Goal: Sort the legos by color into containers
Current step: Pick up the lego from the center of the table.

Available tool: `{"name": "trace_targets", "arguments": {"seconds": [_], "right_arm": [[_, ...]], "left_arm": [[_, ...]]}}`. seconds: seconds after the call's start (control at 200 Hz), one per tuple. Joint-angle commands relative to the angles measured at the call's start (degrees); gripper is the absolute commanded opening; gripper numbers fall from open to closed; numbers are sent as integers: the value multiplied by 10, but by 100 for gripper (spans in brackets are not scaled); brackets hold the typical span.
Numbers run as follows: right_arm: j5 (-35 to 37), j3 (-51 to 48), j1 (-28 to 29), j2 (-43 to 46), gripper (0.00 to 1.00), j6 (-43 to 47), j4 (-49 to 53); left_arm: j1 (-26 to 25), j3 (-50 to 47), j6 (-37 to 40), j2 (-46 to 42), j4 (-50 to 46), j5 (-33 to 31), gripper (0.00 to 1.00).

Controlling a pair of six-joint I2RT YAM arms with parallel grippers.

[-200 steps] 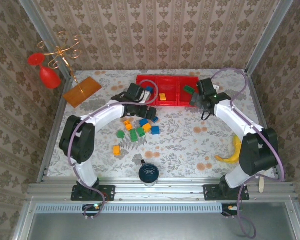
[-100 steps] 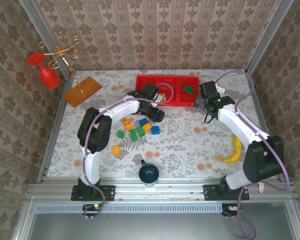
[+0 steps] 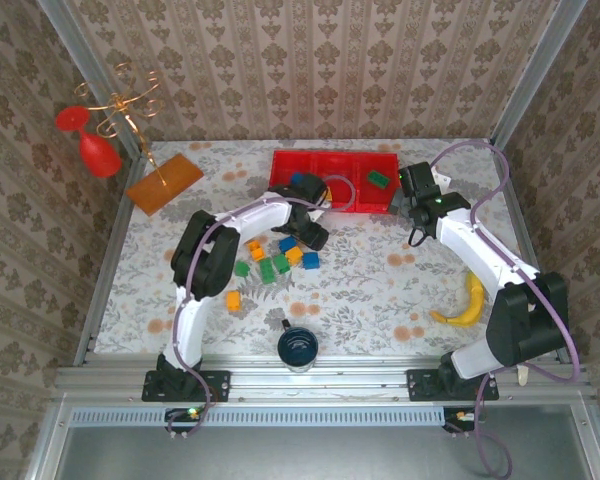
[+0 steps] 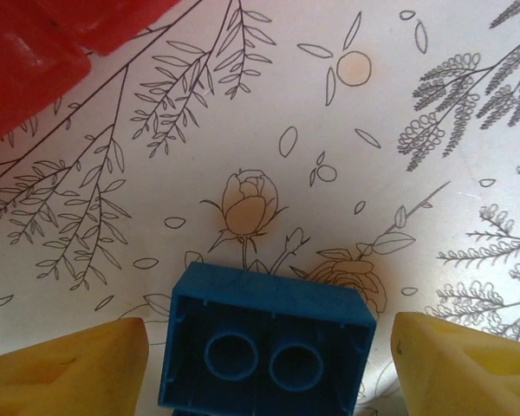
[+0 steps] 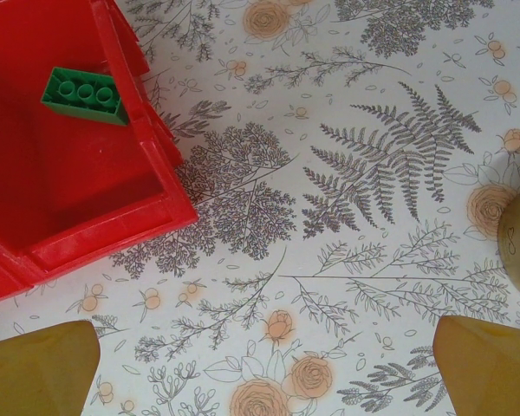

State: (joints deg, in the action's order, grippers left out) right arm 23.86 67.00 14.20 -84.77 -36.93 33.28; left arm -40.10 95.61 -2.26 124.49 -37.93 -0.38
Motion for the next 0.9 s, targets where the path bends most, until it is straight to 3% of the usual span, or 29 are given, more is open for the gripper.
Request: {"name": "trace_targets", "arguments": {"seconds": [0.0, 0.195, 0.515, 0.895], "right_arm": [[18, -7, 3, 9, 100, -16, 9], [15, -9, 2, 9, 100, -17, 7], [14, -8, 2, 11, 100, -18, 6], [17, -13, 2, 27, 100, -18, 6]], "left_arm": [[-5, 23, 17, 14, -23, -23, 73], [-7, 36, 17, 32, -31, -41, 71], [-9, 43, 17, 37, -34, -44, 55], [-5, 1, 17, -57, -17, -68, 52]]}}
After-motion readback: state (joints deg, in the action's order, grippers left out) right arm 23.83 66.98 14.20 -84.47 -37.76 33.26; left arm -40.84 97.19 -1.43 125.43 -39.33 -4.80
